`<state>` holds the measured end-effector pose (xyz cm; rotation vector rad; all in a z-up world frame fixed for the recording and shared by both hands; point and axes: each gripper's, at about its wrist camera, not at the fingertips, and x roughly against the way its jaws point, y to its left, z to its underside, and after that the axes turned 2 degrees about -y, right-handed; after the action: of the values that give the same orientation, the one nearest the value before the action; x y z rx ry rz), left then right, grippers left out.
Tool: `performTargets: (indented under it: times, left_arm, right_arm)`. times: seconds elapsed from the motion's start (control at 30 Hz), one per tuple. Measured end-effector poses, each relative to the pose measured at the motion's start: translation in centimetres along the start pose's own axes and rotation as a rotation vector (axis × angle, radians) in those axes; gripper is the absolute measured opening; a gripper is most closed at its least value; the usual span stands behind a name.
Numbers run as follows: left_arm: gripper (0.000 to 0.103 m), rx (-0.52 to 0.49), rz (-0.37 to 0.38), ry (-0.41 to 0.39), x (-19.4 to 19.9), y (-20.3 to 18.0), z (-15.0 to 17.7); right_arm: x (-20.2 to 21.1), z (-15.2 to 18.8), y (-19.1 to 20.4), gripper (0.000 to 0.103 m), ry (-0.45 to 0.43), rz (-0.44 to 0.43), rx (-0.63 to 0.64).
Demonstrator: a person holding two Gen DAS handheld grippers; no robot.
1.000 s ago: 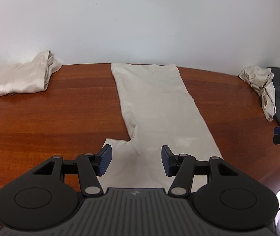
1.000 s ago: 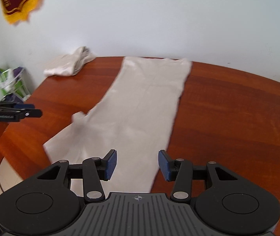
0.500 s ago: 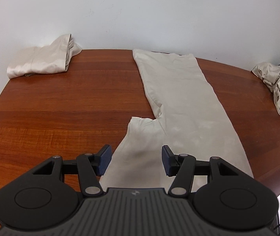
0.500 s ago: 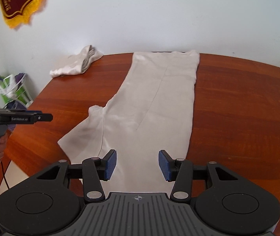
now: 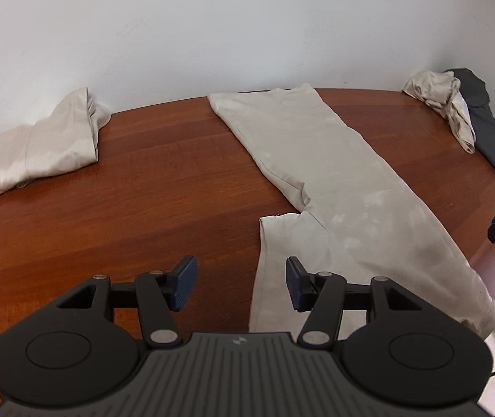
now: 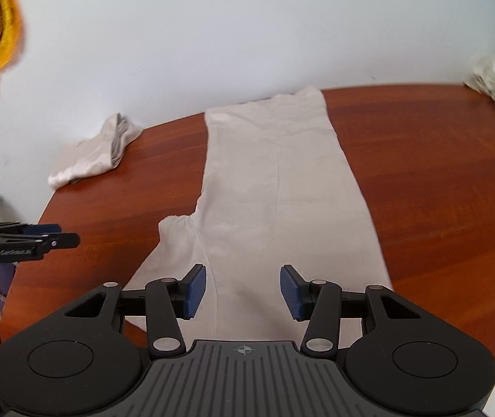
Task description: Fold clothes
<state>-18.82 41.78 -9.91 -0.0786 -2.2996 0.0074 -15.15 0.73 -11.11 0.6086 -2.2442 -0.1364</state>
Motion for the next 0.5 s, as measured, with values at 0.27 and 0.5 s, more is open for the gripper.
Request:
performTargets:
  times: [0.27,0.5]
  left_arm:
    - [0.081,-0.061,0.049,-0.011,-3.2,-1.7,0.9]
    - [0.103,-0.147,0.116,-0.097,-9.5,-7.7,3.3]
  right_arm:
    - [-0.7,2.8,1.0,0.05,0.006,0.1,-0.105]
    - [-0.5,4.2,1.2,0.05,0.013,0.22,-0.128]
